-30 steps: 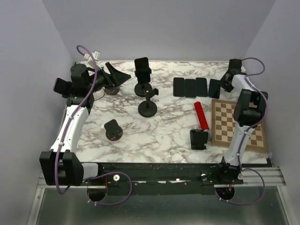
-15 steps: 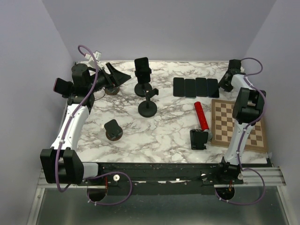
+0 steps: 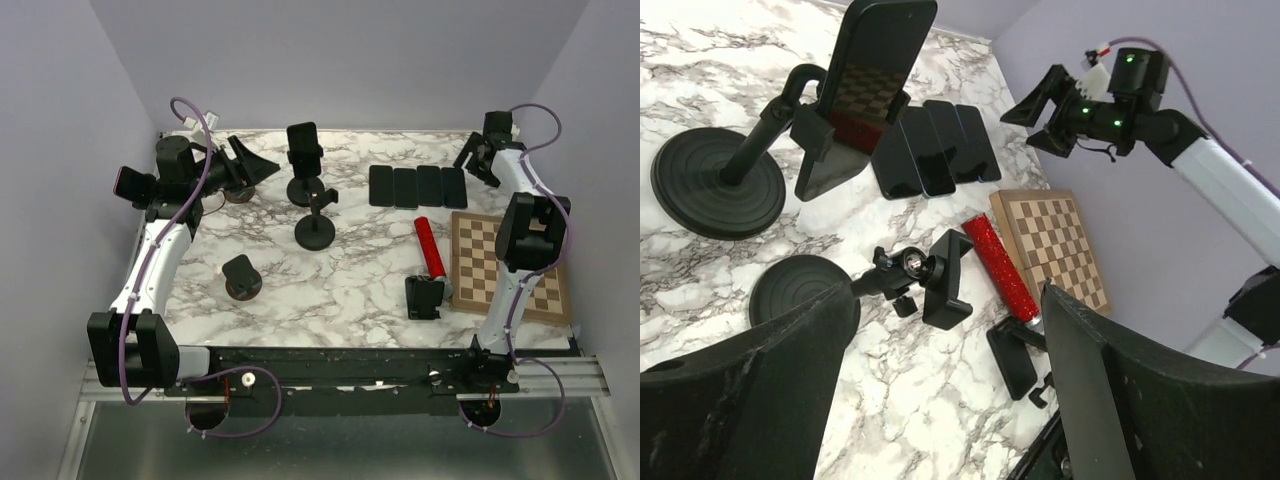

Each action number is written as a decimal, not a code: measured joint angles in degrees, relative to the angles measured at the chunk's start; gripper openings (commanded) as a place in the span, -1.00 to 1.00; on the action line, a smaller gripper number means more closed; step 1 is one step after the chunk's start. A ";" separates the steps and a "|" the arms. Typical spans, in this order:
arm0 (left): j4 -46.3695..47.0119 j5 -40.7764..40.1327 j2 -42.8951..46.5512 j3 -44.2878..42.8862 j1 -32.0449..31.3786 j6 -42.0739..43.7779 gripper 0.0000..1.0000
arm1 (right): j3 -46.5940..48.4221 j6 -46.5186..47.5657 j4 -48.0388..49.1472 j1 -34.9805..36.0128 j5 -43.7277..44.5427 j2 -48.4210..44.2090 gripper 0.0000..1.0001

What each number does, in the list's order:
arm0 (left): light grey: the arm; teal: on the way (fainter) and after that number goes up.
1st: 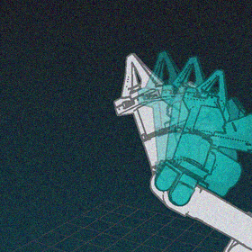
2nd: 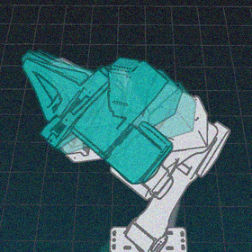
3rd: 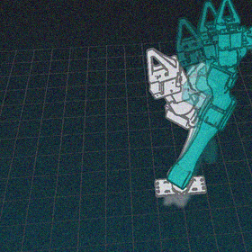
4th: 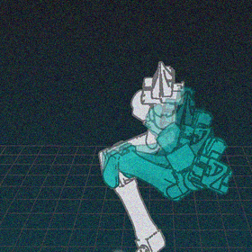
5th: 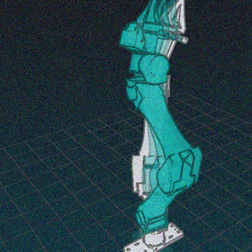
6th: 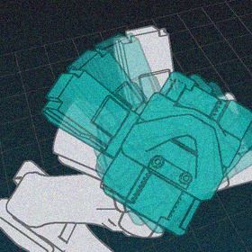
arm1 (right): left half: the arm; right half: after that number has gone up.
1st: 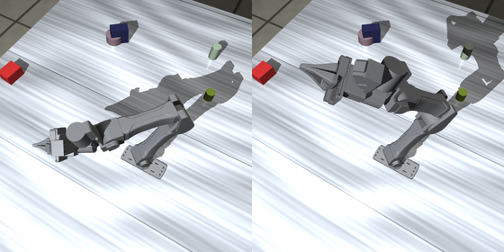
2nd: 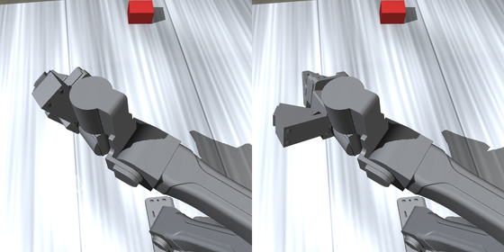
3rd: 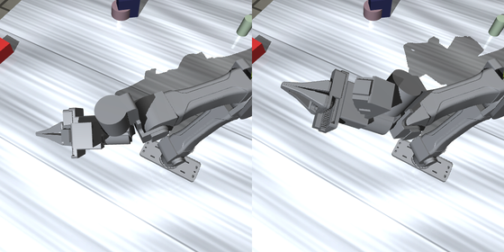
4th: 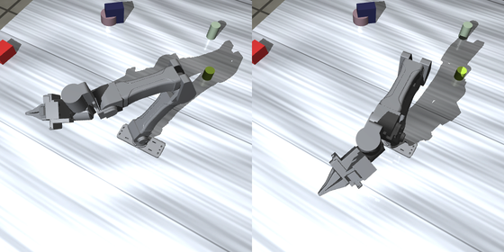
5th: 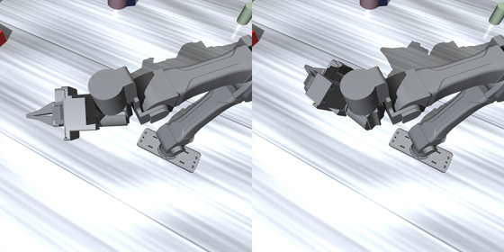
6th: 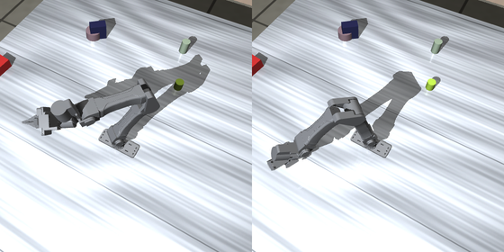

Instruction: Remove the phone from the phone stand

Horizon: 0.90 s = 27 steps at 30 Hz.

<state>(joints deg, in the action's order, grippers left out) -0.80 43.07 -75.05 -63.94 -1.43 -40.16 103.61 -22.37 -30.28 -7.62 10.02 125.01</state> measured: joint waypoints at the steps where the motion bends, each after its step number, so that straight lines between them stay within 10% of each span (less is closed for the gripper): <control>1: -0.04 -0.02 0.00 0.00 0.00 0.02 0.69 | 0.00 0.22 -0.11 0.76 0.42 -1.16 0.95; 11: -0.17 -0.11 -0.33 0.00 1.44 -0.11 0.69 | -2.23 -0.26 7.28 22.62 -4.48 -17.62 1.00; 27: 2.05 -0.35 -1.05 0.98 4.44 -2.56 0.69 | 10.99 0.98 10.99 48.33 2.73 -11.13 1.00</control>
<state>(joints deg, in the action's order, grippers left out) 1.26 42.72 -76.09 -62.96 3.01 -42.72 114.61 -21.39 -19.29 40.71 12.75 113.89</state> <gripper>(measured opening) 0.842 0.998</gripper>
